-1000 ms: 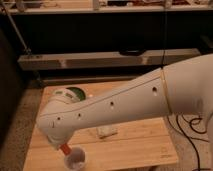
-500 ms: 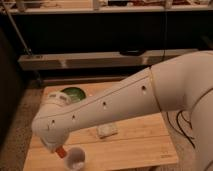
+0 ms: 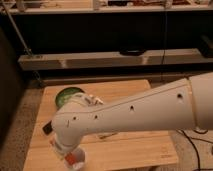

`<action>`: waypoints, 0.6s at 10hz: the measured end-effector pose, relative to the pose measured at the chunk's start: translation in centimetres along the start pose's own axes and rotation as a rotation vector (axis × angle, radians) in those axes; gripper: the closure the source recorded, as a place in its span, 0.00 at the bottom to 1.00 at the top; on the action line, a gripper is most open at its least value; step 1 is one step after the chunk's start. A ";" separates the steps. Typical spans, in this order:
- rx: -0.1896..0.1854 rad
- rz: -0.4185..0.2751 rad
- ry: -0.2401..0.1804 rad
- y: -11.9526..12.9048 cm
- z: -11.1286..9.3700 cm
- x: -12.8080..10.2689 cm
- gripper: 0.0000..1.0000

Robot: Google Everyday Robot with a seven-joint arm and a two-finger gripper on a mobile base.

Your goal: Place the pepper in the ceramic cup

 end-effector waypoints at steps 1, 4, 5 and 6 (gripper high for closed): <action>0.013 -0.007 -0.005 -0.2 -0.2 -0.6 0.98; 0.043 -0.022 0.016 -0.5 -0.7 -1.6 0.70; 0.043 -0.010 0.030 -0.2 -0.9 -1.9 0.61; 0.040 0.000 0.039 0.1 -1.0 -2.2 0.50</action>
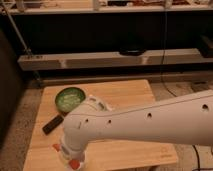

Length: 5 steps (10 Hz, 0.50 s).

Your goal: Place the pepper in the ceramic cup

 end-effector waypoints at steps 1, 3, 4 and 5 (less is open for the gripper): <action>-0.011 0.007 0.000 0.5 -0.1 -0.2 0.40; -0.040 0.019 -0.010 1.1 -0.1 0.0 0.23; -0.057 0.028 -0.010 1.5 -0.1 0.2 0.20; -0.067 0.038 -0.008 1.9 -0.1 0.3 0.20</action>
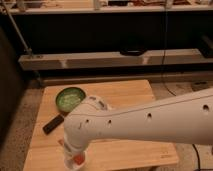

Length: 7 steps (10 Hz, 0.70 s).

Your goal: Place the pepper in the ceramic cup

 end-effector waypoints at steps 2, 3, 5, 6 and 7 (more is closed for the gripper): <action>-0.019 0.021 0.012 0.5 0.1 0.3 0.20; -0.027 0.032 0.015 0.7 0.1 0.5 0.20; -0.042 0.065 0.035 0.9 0.0 0.6 0.20; -0.048 0.080 0.044 1.1 -0.2 0.7 0.20; -0.049 0.073 0.039 1.3 -0.1 1.1 0.20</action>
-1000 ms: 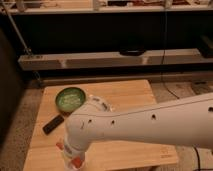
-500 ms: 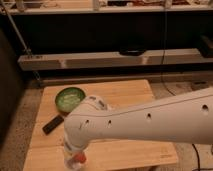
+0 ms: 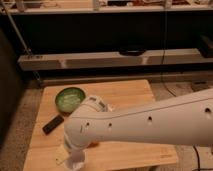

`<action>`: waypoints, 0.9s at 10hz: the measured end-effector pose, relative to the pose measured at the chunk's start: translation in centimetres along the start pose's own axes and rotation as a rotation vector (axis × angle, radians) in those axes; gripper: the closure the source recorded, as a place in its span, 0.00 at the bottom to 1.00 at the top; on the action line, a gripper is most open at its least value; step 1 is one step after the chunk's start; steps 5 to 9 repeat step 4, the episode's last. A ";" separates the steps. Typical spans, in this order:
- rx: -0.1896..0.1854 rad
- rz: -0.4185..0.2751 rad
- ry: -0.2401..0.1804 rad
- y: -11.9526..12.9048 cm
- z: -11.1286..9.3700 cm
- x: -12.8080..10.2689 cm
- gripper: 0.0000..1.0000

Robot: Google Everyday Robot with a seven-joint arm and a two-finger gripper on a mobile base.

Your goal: Place the pepper in the ceramic cup

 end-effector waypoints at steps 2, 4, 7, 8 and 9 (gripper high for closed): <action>-0.004 -0.058 -0.015 -0.8 0.5 2.4 0.20; -0.013 -0.073 -0.019 -2.3 1.2 4.3 0.20; -0.013 -0.073 -0.019 -2.3 1.2 4.3 0.20; -0.013 -0.073 -0.019 -2.3 1.2 4.3 0.20; -0.013 -0.073 -0.019 -2.3 1.2 4.3 0.20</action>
